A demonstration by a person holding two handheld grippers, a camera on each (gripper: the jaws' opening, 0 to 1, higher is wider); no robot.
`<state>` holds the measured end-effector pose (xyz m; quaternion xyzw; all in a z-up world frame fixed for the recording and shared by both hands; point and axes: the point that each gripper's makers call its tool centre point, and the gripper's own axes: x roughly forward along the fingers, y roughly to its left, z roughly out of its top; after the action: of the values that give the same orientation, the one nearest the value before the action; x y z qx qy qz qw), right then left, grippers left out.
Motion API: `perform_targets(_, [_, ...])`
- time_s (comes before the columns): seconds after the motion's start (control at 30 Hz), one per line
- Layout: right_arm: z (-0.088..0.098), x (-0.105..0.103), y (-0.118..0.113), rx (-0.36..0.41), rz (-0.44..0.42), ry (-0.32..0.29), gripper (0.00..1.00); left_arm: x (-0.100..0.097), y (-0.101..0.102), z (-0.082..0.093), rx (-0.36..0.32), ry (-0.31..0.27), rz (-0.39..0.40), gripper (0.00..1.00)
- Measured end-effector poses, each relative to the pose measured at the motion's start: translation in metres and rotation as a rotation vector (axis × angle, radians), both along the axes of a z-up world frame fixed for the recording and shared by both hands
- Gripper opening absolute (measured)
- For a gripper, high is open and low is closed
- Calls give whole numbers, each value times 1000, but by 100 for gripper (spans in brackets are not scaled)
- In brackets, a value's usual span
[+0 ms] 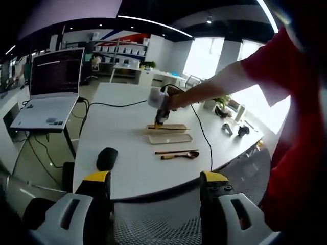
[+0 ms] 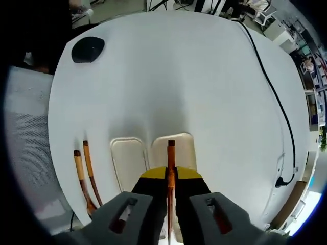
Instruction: Arrange the utensils inside the cutlery case until each visible utensil rests in its matching compartment.
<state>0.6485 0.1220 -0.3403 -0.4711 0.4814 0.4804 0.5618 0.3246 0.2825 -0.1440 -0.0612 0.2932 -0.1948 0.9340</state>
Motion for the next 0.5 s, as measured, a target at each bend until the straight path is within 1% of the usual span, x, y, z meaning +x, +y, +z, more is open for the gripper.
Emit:
perform_targets(0.03, [-2, -3, 2, 4, 3, 15, 1, 0, 0, 0, -1, 2, 1, 73])
perform_targets(0.07, [-4, -6, 2, -12, 20, 33, 1, 0, 0, -1, -3, 3, 2, 73])
perform_targets(0.1, [-7, -5, 3, -17, 29, 24, 1, -1, 0, -1, -5, 5, -1, 73])
perform_targets(0.17, [-11, -5, 4, -23, 61, 26, 1, -3, 0, -3, 1, 8, 1, 73])
perform_targets(0.23, [-10, -4, 3, -28, 58, 23, 1, -4, 0, -4, 1, 13, 1, 73])
perform_targets(0.27, [-12, -1, 3, -24, 61, 18, 1, -5, 0, -5, -2, 16, 0, 73])
perform_targets(0.37, [-10, 1, 2, -20, 63, 21, 2, -6, 0, -7, -7, 21, 0, 73])
perform_targets(0.47, [-5, 3, 2, 1, 68, 8, 2, -5, 1, -6, 7, 16, -4, 73])
perform_targets(0.5, [-3, 3, 3, 11, 71, 12, 2, -5, 0, -5, 8, 15, -6, 73])
